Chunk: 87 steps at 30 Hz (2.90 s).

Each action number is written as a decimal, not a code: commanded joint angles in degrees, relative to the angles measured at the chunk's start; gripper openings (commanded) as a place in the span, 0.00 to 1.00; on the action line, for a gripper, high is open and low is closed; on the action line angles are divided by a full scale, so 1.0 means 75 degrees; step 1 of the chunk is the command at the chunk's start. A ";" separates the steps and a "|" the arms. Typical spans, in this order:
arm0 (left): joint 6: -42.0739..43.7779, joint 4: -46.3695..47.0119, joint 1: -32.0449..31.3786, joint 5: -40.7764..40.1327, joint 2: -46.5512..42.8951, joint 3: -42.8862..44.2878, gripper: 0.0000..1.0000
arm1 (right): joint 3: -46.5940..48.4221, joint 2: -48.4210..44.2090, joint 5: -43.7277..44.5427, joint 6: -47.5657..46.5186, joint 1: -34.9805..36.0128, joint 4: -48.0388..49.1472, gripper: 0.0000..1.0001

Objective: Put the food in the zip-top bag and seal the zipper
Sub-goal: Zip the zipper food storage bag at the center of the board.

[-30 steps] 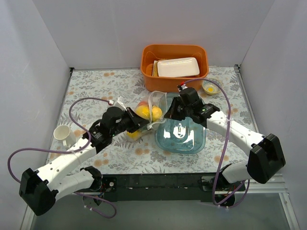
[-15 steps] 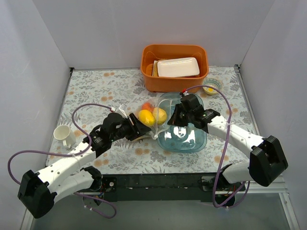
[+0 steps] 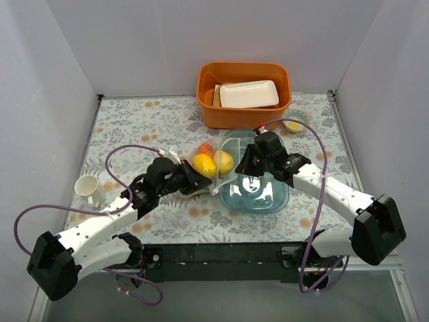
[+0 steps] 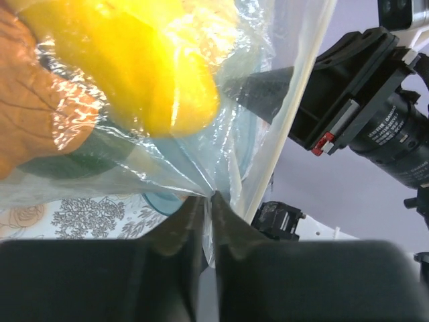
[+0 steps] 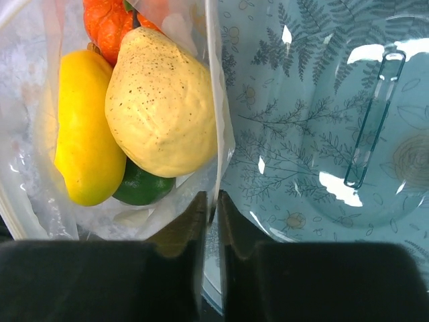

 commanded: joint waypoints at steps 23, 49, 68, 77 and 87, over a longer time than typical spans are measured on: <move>0.1672 -0.0430 -0.0202 -0.0392 0.0296 0.0989 0.00 | 0.0516 -0.1115 -0.1362 0.1869 0.1677 -0.0165 0.56; 0.1579 -0.0348 -0.0284 -0.0403 0.0249 0.0849 0.00 | 0.0458 -0.0657 -0.1409 0.1775 0.1701 0.0221 0.25; 0.1520 -0.0371 -0.0284 -0.0474 0.0155 0.0743 0.00 | 0.0271 -0.0915 -0.1315 0.1728 0.1701 0.0081 0.33; 0.1508 -0.0383 -0.0284 -0.0462 0.0132 0.0708 0.00 | 0.0481 -0.0880 -0.1315 0.1681 0.1701 -0.0036 0.30; 0.1520 -0.0441 -0.0296 -0.0509 0.0073 0.0696 0.00 | 0.0680 -0.1020 -0.1409 0.1693 0.1701 -0.0306 0.37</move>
